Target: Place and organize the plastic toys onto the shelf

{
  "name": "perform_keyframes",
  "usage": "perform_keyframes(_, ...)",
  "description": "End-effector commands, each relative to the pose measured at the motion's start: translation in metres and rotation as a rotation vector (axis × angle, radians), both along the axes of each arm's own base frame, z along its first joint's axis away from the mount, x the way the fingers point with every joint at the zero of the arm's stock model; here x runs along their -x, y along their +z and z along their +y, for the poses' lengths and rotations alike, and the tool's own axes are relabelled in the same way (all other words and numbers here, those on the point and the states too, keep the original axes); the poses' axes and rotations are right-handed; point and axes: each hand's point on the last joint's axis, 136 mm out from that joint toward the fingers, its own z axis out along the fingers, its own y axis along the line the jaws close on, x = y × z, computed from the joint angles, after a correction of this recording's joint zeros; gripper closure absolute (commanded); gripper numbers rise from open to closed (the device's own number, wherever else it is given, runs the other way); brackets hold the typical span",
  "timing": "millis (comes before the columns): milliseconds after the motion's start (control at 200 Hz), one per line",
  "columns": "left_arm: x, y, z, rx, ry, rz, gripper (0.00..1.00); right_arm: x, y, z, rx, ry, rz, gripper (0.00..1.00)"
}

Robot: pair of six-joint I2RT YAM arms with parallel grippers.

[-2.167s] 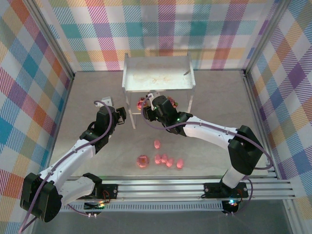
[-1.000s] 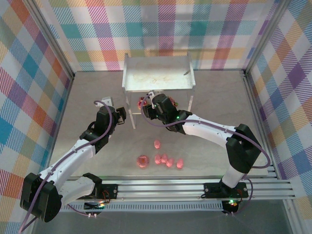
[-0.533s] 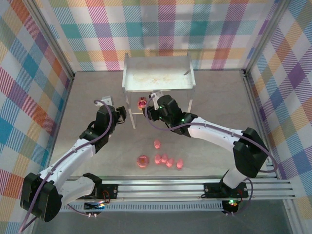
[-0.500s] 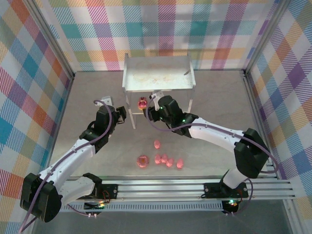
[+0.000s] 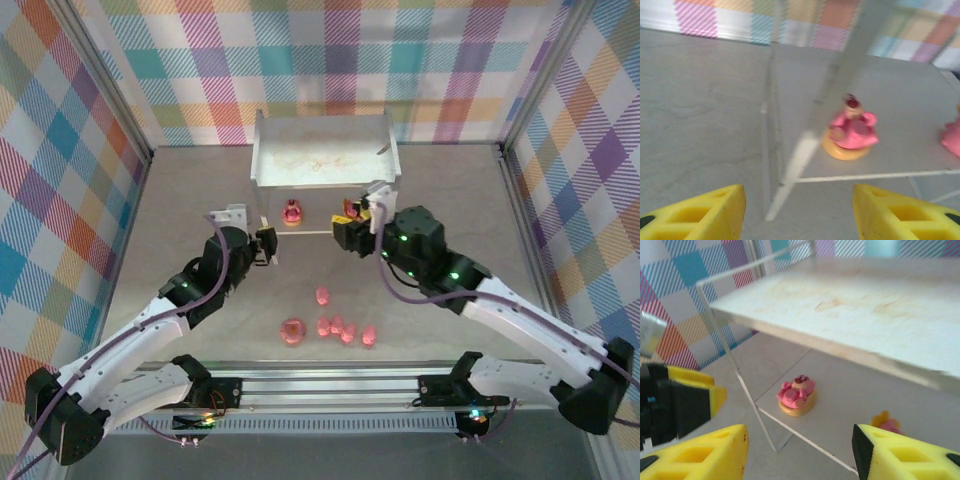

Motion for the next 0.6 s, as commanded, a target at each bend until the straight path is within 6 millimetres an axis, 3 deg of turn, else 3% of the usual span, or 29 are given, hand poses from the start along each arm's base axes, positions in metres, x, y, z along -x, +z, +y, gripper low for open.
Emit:
perform_keyframes(0, 0.006, 0.001, -0.025, -0.009, -0.052, 0.011, 0.42, -0.001, -0.010, -0.038, 0.052, -0.146, 0.026, 0.44)
perform_keyframes(145, 0.007, -0.002, -0.075, 0.069, -0.127, -0.015, 0.41, 0.000, 0.001, -0.091, 0.025, -0.361, -0.002, 0.46)
perform_keyframes(320, -0.008, -0.013, -0.133, 0.202, -0.201, -0.014, 0.37, 0.006, 0.017, -0.122, -0.062, -0.441, -0.024, 0.45)
perform_keyframes(595, -0.023, 0.006, -0.145, 0.368, -0.153, -0.121, 0.39, 0.010, 0.033, -0.146, -0.085, -0.492, -0.083, 0.44)
